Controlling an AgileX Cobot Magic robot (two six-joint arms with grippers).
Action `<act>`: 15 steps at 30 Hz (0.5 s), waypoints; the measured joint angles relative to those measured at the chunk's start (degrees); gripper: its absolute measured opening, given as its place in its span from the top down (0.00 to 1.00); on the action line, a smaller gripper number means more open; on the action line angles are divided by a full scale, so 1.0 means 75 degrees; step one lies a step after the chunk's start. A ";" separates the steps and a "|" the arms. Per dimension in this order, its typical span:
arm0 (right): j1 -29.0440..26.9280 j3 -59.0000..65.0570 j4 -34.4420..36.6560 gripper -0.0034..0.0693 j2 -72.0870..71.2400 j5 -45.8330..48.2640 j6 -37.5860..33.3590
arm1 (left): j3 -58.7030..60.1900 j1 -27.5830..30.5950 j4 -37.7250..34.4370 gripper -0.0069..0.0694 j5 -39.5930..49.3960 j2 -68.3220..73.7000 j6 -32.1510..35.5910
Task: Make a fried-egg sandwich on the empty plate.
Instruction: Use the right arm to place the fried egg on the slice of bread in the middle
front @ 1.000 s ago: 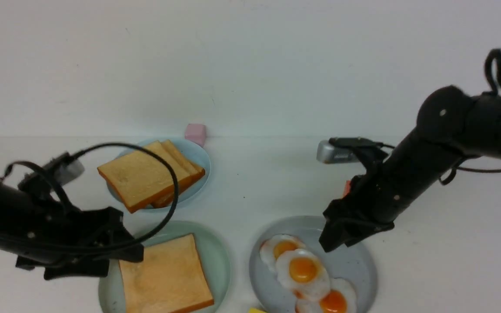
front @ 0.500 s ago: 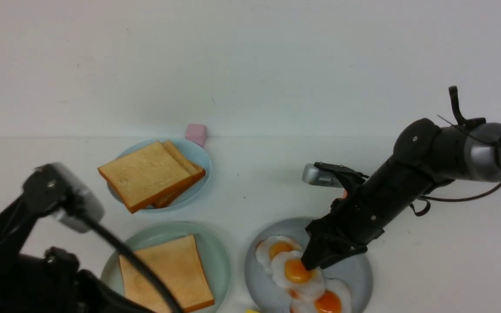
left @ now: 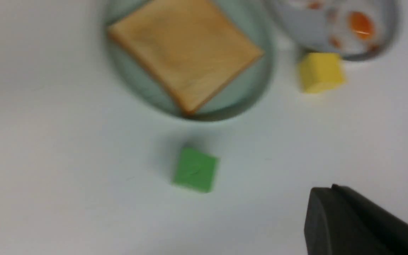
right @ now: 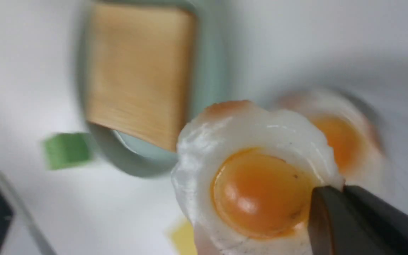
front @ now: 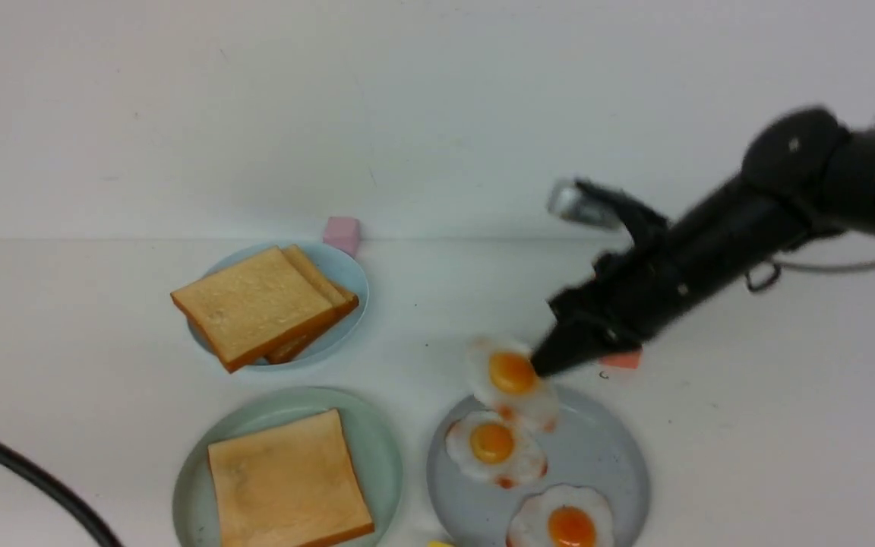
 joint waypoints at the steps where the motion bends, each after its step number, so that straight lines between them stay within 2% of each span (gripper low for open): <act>1: 0.0158 -0.0079 0.0053 0.92 -0.0042 -0.0025 0.0000 | 0.0000 0.0000 0.0118 0.93 0.0017 -0.0045 -0.0119; 3: 0.1011 -0.0414 0.0215 0.92 -0.0065 -0.0518 0.0000 | 0.0000 0.0000 0.0624 0.93 0.0035 -0.0283 -0.0534; 8: 0.2497 -0.0483 0.0199 0.92 0.0442 -0.1933 -0.0016 | 0.0000 0.0000 0.0671 0.93 0.0075 -0.0386 -0.0665; 11: 0.3068 -0.0483 -0.0110 0.91 0.0980 -0.2825 -0.0022 | 0.0000 0.0000 0.0671 0.93 0.0050 -0.0386 -0.0672; 15: 0.3280 -0.0483 -0.0216 0.86 0.1472 -0.3641 -0.0022 | 0.0000 0.0000 0.0614 0.93 -0.0035 -0.0386 -0.0672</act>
